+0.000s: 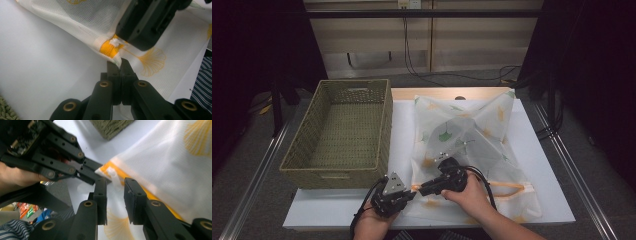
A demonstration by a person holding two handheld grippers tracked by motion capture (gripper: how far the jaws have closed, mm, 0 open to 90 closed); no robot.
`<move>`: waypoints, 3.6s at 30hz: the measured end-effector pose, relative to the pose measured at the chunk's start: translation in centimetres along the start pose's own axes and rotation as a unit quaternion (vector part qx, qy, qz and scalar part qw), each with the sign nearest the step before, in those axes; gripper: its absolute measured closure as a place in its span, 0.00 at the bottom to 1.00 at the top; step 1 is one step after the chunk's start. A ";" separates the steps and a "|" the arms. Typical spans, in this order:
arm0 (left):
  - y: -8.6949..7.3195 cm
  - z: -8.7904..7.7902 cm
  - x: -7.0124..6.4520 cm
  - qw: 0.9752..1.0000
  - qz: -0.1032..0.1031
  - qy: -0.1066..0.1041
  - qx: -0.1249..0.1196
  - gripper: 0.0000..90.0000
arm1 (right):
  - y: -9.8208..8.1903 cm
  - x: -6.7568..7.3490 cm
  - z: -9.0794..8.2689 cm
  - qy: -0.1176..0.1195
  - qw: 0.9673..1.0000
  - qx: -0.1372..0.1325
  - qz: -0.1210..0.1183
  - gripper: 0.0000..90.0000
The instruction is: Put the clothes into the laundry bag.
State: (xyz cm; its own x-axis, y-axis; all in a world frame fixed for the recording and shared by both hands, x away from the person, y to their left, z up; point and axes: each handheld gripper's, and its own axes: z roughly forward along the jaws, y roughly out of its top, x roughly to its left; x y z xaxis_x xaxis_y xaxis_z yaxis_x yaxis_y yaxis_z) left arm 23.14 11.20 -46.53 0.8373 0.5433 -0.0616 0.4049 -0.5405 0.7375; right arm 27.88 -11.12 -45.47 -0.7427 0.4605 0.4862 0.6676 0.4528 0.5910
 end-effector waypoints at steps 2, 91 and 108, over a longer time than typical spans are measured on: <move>0.0 0.1 -0.1 1.000 -0.006 0.000 -0.005 0.99 | -0.2 0.1 0.3 -0.006 1.000 0.009 -0.001 0.82; 0.4 -0.6 0.6 0.999 -0.013 0.003 -0.038 0.99 | 0.9 1.2 -1.4 -0.067 0.997 0.026 -0.038 1.00; 0.3 -0.5 0.5 1.000 -0.008 0.000 -0.022 0.99 | -0.5 0.8 -4.6 -0.097 0.995 0.011 -0.038 1.00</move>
State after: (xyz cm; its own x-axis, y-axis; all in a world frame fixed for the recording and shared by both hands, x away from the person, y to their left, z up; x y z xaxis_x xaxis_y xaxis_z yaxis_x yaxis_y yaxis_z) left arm 23.46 11.69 -46.00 0.8308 0.5517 -0.0736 0.4018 -0.5030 0.7652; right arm 26.70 -14.51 -42.45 -0.7685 0.5614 0.3068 0.6125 0.5072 0.6062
